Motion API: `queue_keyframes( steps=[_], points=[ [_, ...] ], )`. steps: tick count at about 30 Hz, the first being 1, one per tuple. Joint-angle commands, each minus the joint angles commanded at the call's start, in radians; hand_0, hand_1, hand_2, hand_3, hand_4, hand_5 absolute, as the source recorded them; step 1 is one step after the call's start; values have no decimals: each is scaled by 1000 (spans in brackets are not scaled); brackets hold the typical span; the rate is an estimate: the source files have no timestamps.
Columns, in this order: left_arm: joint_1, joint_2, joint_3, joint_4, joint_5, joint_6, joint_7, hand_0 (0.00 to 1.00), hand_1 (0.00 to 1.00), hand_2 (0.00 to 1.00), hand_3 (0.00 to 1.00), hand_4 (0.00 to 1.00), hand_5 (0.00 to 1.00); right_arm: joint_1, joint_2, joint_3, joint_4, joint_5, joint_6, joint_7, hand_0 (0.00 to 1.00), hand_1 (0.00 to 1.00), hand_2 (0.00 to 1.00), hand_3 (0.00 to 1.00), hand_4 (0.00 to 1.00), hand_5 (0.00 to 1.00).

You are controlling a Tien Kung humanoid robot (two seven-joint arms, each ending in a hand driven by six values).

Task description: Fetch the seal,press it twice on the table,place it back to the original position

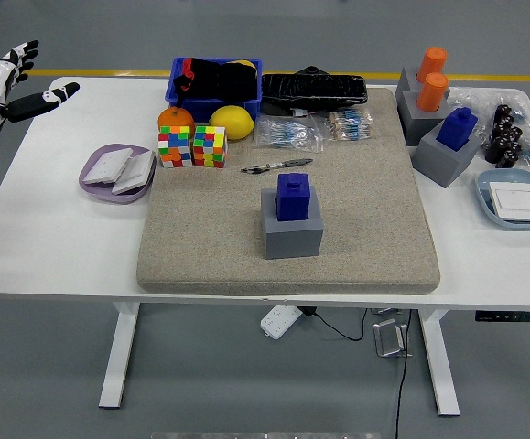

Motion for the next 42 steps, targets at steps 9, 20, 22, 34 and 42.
queue_keyframes(
  steps=[9, 20, 22, 34, 42],
  points=[
    [-12, 14, -6, -6, 6, 4, 1, 894, 938, 949, 972, 870, 366, 5, -7, 2, 2, 0, -1, -1, 770, 683, 690, 623, 710, 356],
    [-25, 22, -2, -8, 7, 3, 5, 894, 935, 947, 971, 851, 343, 11, -8, 9, 3, -1, -1, -1, 770, 683, 690, 624, 708, 357],
    [-28, 23, -2, -10, 7, 3, 4, 894, 935, 947, 971, 851, 343, 11, -7, 8, 3, 0, 0, -1, 770, 683, 690, 624, 708, 357],
    [-25, 26, 2, -16, 10, 3, 5, 893, 933, 946, 969, 843, 326, 12, -6, 3, 2, 0, -1, -1, 766, 682, 689, 624, 706, 358],
    [-26, 28, 9, -17, 12, 2, 7, 893, 931, 945, 968, 835, 311, 13, -7, -6, 4, 3, -1, -1, 765, 682, 689, 623, 705, 358]
  ],
)
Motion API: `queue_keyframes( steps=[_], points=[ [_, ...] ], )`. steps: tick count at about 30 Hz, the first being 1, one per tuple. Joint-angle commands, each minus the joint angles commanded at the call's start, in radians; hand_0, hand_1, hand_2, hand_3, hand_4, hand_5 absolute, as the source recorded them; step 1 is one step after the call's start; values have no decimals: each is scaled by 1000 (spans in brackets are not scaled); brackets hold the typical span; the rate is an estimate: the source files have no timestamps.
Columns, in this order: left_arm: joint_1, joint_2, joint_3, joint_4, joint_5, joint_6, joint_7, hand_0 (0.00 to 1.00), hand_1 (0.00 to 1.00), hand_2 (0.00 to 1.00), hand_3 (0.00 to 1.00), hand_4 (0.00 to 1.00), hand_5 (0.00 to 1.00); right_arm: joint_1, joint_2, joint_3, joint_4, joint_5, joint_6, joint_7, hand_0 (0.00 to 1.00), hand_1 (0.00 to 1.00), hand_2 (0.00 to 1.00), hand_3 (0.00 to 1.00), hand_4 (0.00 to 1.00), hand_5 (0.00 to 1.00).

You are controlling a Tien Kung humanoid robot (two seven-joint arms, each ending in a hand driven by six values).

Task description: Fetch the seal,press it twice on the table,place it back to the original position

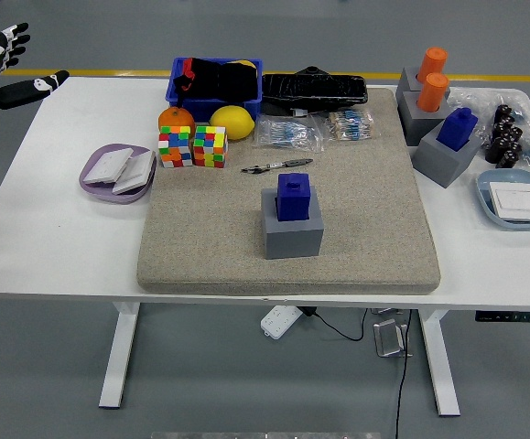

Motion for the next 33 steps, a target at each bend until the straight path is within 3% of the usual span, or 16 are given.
queue_keyframes(
  steps=[33],
  points=[
    [11, -10, 18, -8, 2, -3, 4, 892, 930, 942, 966, 831, 301, -2, 0, 1, 0, 3, -2, 0, 765, 682, 689, 623, 704, 359]
  ],
)
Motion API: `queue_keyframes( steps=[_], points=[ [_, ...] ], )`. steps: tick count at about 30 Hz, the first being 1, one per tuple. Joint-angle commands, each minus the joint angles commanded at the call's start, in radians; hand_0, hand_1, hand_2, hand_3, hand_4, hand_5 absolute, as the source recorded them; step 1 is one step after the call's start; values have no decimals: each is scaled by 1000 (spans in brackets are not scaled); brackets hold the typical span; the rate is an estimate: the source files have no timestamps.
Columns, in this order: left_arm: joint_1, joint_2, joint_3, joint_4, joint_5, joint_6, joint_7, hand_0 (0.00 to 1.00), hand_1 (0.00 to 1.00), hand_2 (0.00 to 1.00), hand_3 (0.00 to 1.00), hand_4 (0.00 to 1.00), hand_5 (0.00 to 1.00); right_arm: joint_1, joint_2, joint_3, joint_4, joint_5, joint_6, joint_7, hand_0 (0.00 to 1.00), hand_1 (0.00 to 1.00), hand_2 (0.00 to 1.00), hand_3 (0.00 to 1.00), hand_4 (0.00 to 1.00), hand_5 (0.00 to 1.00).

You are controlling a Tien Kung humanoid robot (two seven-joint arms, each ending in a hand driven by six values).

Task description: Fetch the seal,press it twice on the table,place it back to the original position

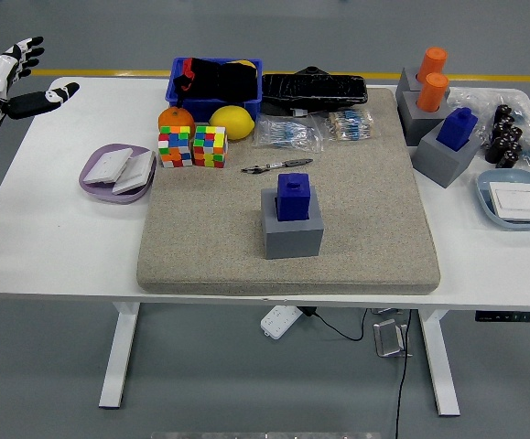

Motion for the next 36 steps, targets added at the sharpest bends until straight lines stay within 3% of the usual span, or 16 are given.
queue_keyframes(
  steps=[36],
  points=[
    [-6, -1, 5, -3, -1, 1, 1, 892, 930, 939, 959, 827, 284, -2, 7, 2, -2, -3, 1, -1, 765, 682, 689, 622, 703, 361]
  ],
)
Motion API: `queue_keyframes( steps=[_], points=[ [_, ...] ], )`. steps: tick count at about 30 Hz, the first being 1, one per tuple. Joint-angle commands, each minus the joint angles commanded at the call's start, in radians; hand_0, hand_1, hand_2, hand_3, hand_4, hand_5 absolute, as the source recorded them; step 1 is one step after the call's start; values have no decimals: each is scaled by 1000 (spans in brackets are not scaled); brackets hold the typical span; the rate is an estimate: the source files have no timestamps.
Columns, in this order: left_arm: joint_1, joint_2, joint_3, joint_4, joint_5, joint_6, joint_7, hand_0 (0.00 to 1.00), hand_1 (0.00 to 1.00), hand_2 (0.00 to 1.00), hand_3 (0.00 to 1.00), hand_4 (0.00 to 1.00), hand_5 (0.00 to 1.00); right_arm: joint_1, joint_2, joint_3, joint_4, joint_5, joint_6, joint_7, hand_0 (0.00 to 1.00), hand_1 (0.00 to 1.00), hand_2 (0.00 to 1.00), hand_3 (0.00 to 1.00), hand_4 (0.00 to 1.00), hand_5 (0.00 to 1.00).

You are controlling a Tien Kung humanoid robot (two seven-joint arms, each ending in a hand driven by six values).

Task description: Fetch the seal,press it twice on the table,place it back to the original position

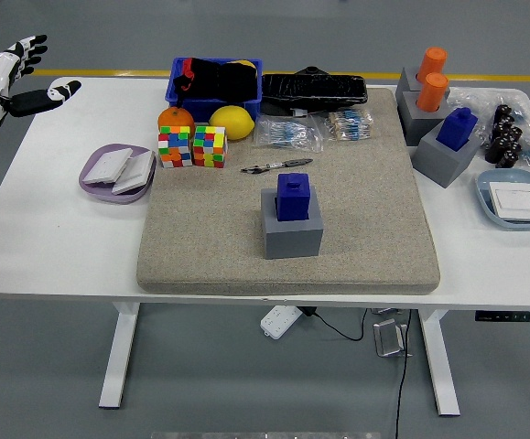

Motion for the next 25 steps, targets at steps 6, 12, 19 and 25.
queue_keyframes(
  steps=[6, 12, 19, 25],
  points=[
    [-2, 2, -1, -1, 0, 0, 0, 893, 929, 938, 960, 825, 271, 1, 1, -1, 0, 2, 0, 0, 765, 682, 688, 623, 704, 359],
    [-4, -1, 1, -1, 1, 0, 1, 893, 929, 938, 960, 824, 269, 0, 0, -2, 0, 1, 1, 0, 765, 682, 689, 622, 704, 359],
    [-7, -3, 3, -2, 1, -1, 1, 892, 929, 938, 958, 821, 264, 2, 1, 1, 0, 0, 0, 0, 766, 682, 688, 622, 704, 359],
    [-9, -1, 2, -1, 0, 0, 0, 893, 929, 938, 957, 819, 260, 3, 1, 0, 0, 2, 0, -1, 765, 682, 689, 622, 704, 360]
  ],
)
